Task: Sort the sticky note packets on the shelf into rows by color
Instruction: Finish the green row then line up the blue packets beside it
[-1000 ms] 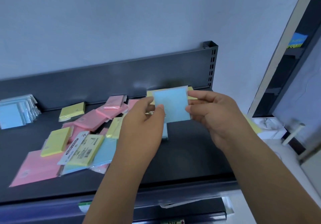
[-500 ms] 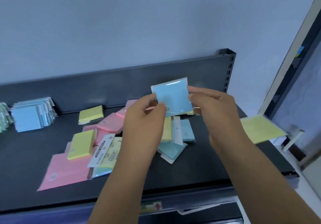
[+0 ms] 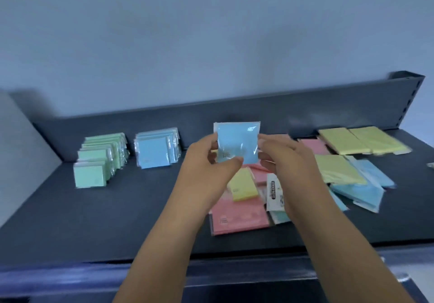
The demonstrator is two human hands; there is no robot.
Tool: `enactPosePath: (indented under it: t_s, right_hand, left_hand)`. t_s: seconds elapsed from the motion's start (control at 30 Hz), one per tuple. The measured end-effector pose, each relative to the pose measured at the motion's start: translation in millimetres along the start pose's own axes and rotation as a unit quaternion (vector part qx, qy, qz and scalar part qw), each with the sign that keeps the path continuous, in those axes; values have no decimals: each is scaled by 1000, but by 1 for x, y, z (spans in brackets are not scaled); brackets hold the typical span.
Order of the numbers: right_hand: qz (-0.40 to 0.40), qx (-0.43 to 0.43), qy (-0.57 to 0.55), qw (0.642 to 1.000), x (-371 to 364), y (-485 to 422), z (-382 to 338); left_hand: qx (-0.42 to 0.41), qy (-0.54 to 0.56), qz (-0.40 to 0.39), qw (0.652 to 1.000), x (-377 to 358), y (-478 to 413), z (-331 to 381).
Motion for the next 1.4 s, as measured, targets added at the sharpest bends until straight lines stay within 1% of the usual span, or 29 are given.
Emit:
enactPosePath:
  t_s: [0.1, 0.23, 0.33, 0.43, 0.57, 0.63, 0.73, 0.93, 1.03, 1.1, 1.2, 1.3, 1.4]
  right_hand:
    - [-27, -13, 16, 999, -26, 0, 5]
    - [-64, -22, 42, 997, -48, -2, 5]
    - [-97, -40, 63, 993, -70, -3, 10]
    - [-110, -66, 75, 989, -94, -2, 20]
    - [-122, -88, 106, 983, -136, 3, 33]
    - [-127, -96, 133, 978, -155, 3, 40]
    - [-123, -112, 168, 972, -186, -1, 53]
    - [-81, -136, 204, 966, -236, -4, 63]
    - [-69, -143, 223, 962, -245, -1, 74]
    - [-57, -126, 235, 962, -251, -3, 73]
    - [-34, -100, 239, 965, -254, -7, 64]
    - [-13, -101, 240, 966, -252, -7, 61]
    - [-7, -96, 229, 969, -253, -6, 63]
  left_hand:
    - [3, -7, -4, 1000, 25, 1, -1]
    - [45, -15, -15, 999, 42, 2, -5]
    - [65, 9, 9, 998, 62, -4, -19]
    - [82, 13, 43, 996, 88, -9, -36]
    - [132, -16, 73, 988, 128, -24, -64]
    - [139, -25, 68, 988, 145, -33, -71]
    - [140, -40, 41, 988, 166, -53, -81]
    - [185, -80, -5, 979, 202, -91, -111]
    - [199, -63, -23, 978, 208, -102, -125]
    - [203, -57, -21, 977, 213, -107, -129]
    - [194, -42, -24, 980, 216, -115, -129]
    - [191, -25, -34, 981, 217, -117, -128]
    - [169, -50, -32, 984, 219, -119, -125]
Point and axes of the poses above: each hand's wrist, its own y-axis away from the middle knuckle, its own x-axis out of the back of the hand, z = x × y, the point moved 9 cm from there along -y, towards the middle knuckle, and after that the axes turned 11 degrees about x, right-handed, at the moved point
